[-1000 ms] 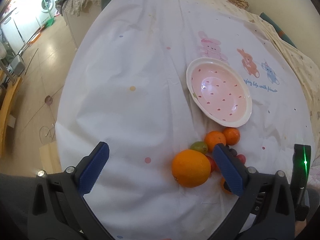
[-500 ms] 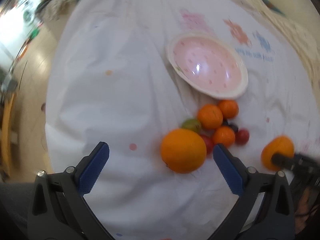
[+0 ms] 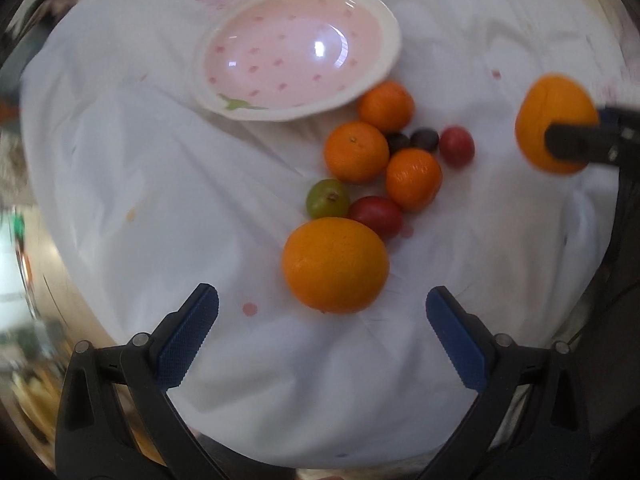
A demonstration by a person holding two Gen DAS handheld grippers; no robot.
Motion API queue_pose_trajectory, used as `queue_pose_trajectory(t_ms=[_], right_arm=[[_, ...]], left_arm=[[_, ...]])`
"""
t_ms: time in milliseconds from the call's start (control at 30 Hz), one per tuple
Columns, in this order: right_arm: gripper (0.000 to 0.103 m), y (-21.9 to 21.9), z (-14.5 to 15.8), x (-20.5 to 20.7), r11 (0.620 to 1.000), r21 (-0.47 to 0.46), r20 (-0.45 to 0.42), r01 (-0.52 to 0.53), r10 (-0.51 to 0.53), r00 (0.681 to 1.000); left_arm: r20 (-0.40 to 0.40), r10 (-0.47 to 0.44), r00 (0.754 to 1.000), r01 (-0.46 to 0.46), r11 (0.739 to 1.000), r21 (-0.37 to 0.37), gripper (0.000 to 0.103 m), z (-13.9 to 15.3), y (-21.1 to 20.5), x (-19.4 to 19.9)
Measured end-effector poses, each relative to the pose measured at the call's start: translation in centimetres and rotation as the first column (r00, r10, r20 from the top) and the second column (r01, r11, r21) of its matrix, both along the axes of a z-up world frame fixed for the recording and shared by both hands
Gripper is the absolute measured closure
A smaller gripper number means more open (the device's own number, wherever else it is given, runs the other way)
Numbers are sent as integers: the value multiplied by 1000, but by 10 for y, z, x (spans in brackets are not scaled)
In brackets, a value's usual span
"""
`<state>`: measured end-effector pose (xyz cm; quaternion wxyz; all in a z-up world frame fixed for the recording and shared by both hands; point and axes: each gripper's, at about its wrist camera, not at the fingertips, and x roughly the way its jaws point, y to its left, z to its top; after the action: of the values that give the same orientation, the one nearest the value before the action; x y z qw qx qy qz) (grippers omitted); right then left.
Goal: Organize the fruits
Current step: 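Grasp the other large orange with the left gripper while the right holds its orange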
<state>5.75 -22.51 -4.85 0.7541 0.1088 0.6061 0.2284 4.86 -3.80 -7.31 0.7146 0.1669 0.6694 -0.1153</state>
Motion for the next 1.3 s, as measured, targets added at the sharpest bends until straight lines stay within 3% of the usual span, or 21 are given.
queue_pose_trajectory(t_ms=[233, 400, 433, 467, 633, 800, 1000, 1167, 1300], right_arm=[[38, -3, 2, 2, 1000, -3, 5, 20, -20, 1000], [38, -3, -1, 4, 1000, -18, -1, 20, -20, 1000], [38, -3, -3, 3, 999, -23, -5, 24, -24, 1000], [38, -3, -4, 3, 999, -25, -6, 25, -25, 1000], [38, -4, -2, 3, 999, -21, 1, 31, -31, 1000], [38, -4, 1, 3, 999, -17, 13, 27, -27, 1000], [38, -2, 6, 1, 1000, -2, 26, 18, -18, 999], [38, -2, 11, 0, 1000, 5, 44, 18, -18, 999], [38, -5, 20, -2, 999, 21, 84, 25, -27, 996]], left_arm=[[-30, -91, 995, 92, 995, 31, 1, -13, -14, -3], [-45, -123, 991, 124, 992, 32, 12, -14, -27, 4], [-50, -123, 991, 125, 991, 37, 20, -16, -28, 4], [-57, -123, 991, 125, 991, 40, 37, -18, -29, 4], [-28, -102, 994, 103, 993, 48, 47, -12, -31, -1], [-12, -30, 999, 30, 999, 26, 48, 5, -20, -14], [53, 109, 993, -106, 993, -59, 49, 46, -3, -31], [158, 265, 951, -239, 957, -167, 49, 81, 14, -42], [236, 351, 906, -308, 930, -201, 49, 97, 30, -37]])
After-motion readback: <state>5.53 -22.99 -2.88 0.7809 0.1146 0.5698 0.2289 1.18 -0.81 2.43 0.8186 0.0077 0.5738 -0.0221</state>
